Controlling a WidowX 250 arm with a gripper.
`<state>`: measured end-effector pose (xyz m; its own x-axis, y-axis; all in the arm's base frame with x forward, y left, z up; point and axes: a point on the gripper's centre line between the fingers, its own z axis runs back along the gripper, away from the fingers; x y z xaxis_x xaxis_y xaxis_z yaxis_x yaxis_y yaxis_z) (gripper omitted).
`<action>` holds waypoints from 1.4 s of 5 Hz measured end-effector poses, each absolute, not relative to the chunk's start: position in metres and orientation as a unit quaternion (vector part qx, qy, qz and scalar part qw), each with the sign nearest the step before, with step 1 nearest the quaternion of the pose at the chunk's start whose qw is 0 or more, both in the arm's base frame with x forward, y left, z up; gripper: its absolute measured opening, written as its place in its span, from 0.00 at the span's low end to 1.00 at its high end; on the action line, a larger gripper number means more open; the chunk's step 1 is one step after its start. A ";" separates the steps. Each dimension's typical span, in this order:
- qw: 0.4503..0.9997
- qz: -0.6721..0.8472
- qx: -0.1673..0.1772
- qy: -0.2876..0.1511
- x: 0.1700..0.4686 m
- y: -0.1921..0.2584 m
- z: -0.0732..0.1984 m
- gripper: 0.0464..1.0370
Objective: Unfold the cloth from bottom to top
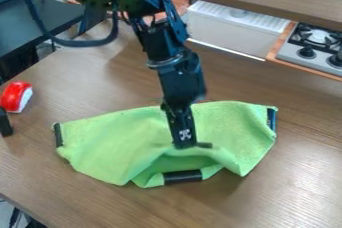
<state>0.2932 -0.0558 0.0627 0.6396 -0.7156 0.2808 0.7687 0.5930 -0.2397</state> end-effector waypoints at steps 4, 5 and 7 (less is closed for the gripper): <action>0.928 -0.323 -0.139 -0.121 0.346 -0.010 0.080 0.00; 0.941 -0.292 -0.122 -0.121 0.364 0.003 0.072 0.00; 0.962 -0.230 -0.089 -0.114 0.398 0.043 0.062 0.00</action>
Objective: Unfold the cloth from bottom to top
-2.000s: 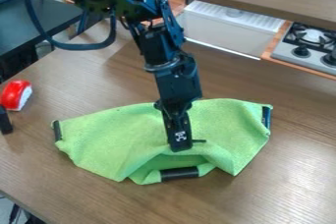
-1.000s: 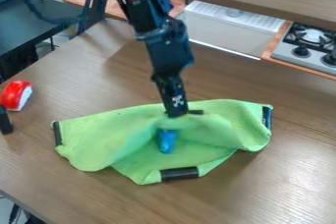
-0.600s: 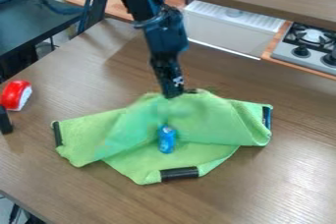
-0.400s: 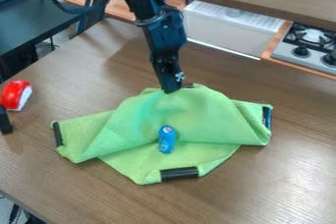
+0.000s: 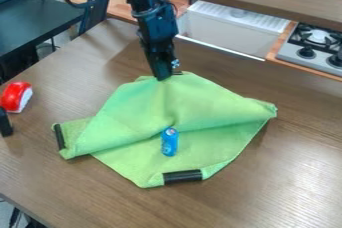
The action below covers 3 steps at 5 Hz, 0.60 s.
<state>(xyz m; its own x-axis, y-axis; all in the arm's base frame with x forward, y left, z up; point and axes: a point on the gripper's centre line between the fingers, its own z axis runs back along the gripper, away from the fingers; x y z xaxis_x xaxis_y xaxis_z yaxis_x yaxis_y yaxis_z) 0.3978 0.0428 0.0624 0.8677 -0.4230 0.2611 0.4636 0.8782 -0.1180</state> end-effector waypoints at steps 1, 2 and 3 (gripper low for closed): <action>0.971 -0.194 -0.076 -0.117 0.413 0.067 0.064 0.00; 0.978 -0.158 -0.071 -0.115 0.427 0.091 0.062 0.00; 0.982 -0.140 -0.059 -0.115 0.438 0.109 0.060 0.00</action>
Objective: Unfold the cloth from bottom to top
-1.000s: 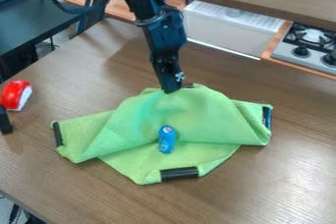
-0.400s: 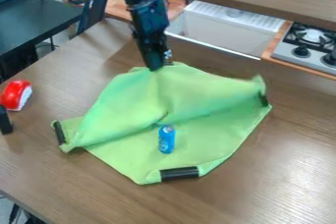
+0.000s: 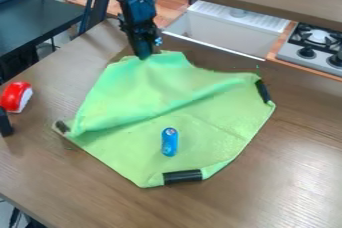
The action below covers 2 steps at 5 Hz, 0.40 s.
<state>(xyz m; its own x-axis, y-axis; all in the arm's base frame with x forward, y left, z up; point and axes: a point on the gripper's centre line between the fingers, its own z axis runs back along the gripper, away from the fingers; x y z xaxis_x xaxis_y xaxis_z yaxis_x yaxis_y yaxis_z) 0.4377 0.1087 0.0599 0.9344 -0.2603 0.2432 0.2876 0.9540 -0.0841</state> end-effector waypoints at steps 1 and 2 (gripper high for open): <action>0.982 -0.145 -0.030 -0.117 0.446 0.120 0.060 0.00; 0.977 -0.177 0.019 -0.115 0.456 0.126 0.066 0.00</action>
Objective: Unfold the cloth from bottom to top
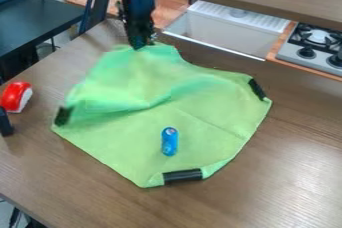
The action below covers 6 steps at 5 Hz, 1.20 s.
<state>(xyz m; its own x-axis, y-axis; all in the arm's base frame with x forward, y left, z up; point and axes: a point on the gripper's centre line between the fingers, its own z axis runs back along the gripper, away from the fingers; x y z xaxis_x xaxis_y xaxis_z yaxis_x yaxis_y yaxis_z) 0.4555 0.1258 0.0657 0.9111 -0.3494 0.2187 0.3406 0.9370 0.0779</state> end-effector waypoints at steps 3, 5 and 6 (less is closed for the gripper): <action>0.944 -0.273 0.120 -0.138 0.481 0.118 0.072 0.00; 0.936 -0.292 0.131 -0.146 0.488 0.120 0.062 0.02; 0.934 -0.297 0.131 -0.148 0.491 0.119 0.057 0.16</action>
